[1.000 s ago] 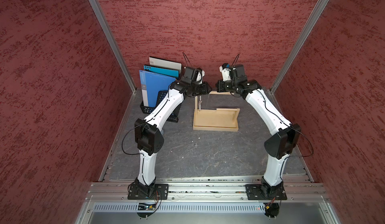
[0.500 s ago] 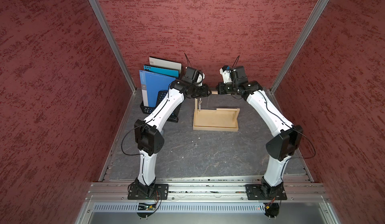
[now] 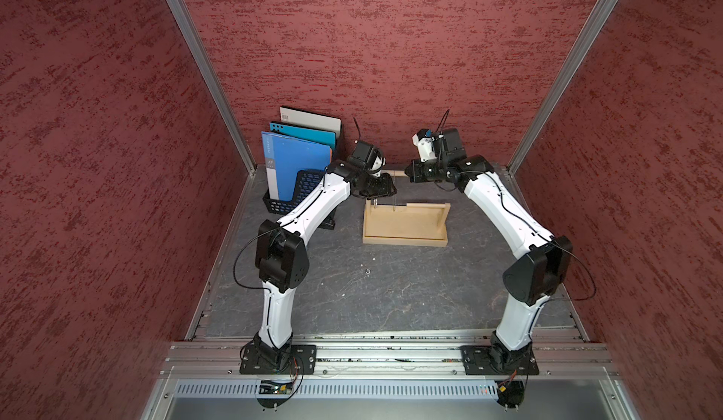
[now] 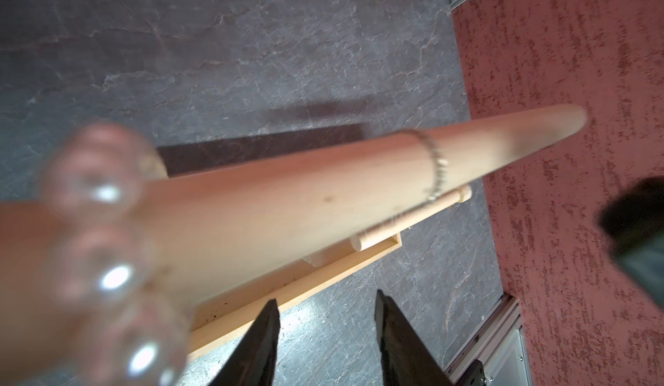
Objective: Hang the necklace on the jewelry display stand
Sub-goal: Hang the necklace on the stand.
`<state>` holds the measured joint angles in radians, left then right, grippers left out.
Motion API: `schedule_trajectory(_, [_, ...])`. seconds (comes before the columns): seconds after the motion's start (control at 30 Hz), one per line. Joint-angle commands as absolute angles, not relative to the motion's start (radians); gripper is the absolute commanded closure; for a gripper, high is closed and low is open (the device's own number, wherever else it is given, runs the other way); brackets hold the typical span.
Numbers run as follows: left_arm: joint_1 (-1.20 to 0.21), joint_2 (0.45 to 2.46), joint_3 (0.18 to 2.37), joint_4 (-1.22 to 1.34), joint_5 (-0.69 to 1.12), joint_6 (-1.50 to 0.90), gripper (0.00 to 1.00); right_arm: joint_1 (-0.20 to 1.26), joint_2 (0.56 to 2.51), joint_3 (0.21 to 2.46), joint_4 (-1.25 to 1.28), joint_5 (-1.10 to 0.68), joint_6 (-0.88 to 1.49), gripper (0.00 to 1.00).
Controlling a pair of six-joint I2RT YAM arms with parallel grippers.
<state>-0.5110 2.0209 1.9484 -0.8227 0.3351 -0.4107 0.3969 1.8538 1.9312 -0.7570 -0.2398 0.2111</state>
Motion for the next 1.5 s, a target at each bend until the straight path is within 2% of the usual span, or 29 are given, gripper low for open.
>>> schedule_trajectory(0.0, [-0.514, 1.980, 1.914, -0.776, 0.335, -0.405, 0.54, 0.403, 1.847, 1.934, -0.739, -0.278, 0.222, 0.88])
schedule_trajectory(0.67, [-0.516, 1.886, 1.890, -0.746, 0.328, -0.377, 0.53, 0.403, 1.836, 1.951, -0.753, -0.297, 0.229, 0.87])
schedule_trajectory(1.03, [-0.515, 1.788, 1.879, -0.782, 0.306, -0.370, 0.53, 0.414, 1.764, 1.952, -0.794, -0.269, 0.241, 0.87])
schedule_trajectory(1.23, [-0.515, 1.644, 1.773, -0.790, 0.274, -0.370, 0.53, 0.446, 1.658, 1.852, -0.805, -0.239, 0.260, 0.86])
schedule_trajectory(1.47, [-0.515, 1.339, 1.448, -0.799, 0.207, -0.402, 0.53, 0.540, 1.475, 1.629, -0.769, -0.186, 0.325, 0.86])
